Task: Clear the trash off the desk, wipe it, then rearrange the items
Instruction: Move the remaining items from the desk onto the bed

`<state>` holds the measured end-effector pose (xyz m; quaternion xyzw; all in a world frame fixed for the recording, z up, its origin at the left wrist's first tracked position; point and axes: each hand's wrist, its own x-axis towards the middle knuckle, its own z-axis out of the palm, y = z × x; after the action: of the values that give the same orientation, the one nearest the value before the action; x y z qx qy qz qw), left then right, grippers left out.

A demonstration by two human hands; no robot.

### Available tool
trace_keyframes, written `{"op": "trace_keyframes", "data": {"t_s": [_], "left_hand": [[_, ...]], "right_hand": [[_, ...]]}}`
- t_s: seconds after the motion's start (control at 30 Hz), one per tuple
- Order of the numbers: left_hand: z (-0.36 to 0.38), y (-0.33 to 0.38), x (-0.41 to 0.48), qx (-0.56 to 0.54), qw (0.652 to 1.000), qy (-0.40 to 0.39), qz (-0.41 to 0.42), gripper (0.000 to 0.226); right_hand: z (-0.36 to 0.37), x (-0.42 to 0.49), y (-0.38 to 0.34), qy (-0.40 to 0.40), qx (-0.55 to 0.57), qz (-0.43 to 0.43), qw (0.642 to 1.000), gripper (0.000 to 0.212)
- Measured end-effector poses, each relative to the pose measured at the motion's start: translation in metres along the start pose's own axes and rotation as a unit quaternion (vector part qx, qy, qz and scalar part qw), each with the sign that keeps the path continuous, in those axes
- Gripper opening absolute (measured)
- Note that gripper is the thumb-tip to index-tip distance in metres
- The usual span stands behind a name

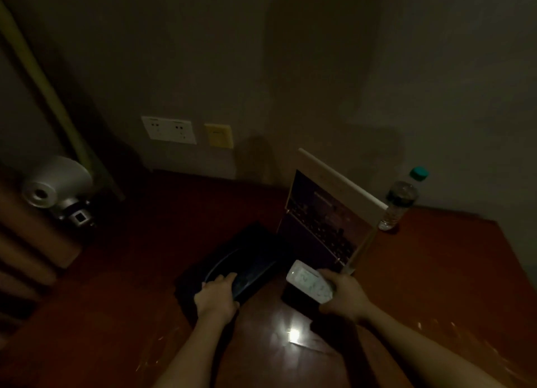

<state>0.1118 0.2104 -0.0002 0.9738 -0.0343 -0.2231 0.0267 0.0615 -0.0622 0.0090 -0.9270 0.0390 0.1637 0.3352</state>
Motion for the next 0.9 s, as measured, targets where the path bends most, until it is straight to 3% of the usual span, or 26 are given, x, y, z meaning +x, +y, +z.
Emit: {"op": "trace_keyframes", "data": {"t_s": [0.53, 0.9], "left_hand": [[0.032, 0.040, -0.045, 0.065, 0.996, 0.013, 0.059, 0.054], [0.041, 0.096, -0.099, 0.083, 0.987, 0.017, 0.135, 0.045]], "right_hand": [[0.031, -0.110, 0.029, 0.138, 0.039, 0.060, 0.988, 0.064], [0.012, -0.209, 0.066, 0.220, 0.065, 0.141, 0.963, 0.072]]}}
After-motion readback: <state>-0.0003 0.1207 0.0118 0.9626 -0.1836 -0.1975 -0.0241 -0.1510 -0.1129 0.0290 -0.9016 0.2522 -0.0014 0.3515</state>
